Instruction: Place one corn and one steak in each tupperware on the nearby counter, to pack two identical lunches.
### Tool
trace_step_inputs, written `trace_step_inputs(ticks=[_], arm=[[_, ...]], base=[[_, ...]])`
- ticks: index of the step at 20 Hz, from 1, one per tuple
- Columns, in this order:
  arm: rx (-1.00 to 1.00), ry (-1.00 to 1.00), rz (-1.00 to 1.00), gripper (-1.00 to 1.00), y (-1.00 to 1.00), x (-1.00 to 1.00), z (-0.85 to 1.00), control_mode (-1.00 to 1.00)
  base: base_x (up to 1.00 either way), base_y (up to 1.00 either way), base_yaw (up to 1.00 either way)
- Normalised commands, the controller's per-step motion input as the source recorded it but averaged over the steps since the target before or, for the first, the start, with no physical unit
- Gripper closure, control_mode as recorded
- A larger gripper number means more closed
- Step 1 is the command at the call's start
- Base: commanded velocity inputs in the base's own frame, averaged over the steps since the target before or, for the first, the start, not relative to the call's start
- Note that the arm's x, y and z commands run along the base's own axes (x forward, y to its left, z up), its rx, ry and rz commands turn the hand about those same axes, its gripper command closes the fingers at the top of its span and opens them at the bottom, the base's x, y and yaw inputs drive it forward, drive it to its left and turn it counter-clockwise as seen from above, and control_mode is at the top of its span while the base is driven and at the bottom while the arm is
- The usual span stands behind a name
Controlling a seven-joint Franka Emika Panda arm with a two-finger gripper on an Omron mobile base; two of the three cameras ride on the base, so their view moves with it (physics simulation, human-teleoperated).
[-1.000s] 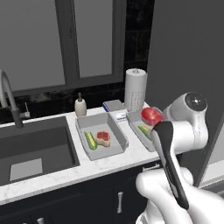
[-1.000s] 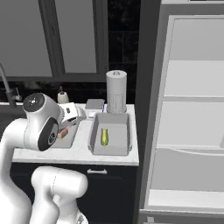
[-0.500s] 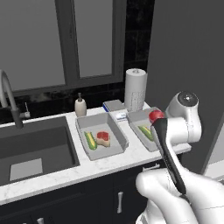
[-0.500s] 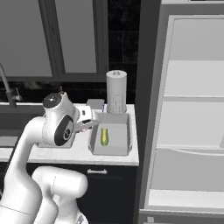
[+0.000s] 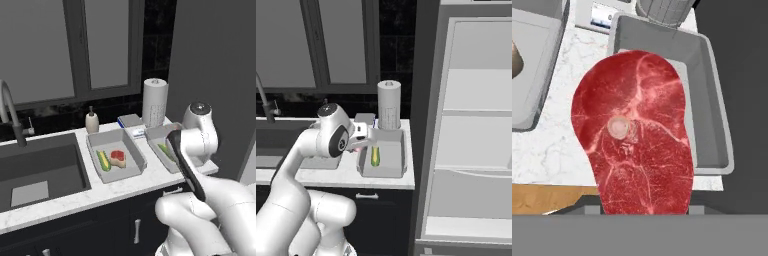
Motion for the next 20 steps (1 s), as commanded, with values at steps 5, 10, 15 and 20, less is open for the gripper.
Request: trace_step_inputs(ticks=[5, 10, 15, 20], arm=[[0.16, 0.04, -0.24, 1.00, -0.16, 0.29, -0.15, -1.00], [0.14, 0.04, -0.12, 1.00, -0.12, 0.29, -0.08, -1.00], [0.00, 0.01, 0.00, 1.00, -0.02, 0.06, -0.18, -1.00], [0.00, 0.00, 0.00, 1.00, -0.01, 0.08, -0.40, -1.00]], base=[[0.00, 0.00, 0.00], [0.00, 0.00, 0.00], [0.00, 0.00, 0.00], [0.00, 0.00, 0.00]])
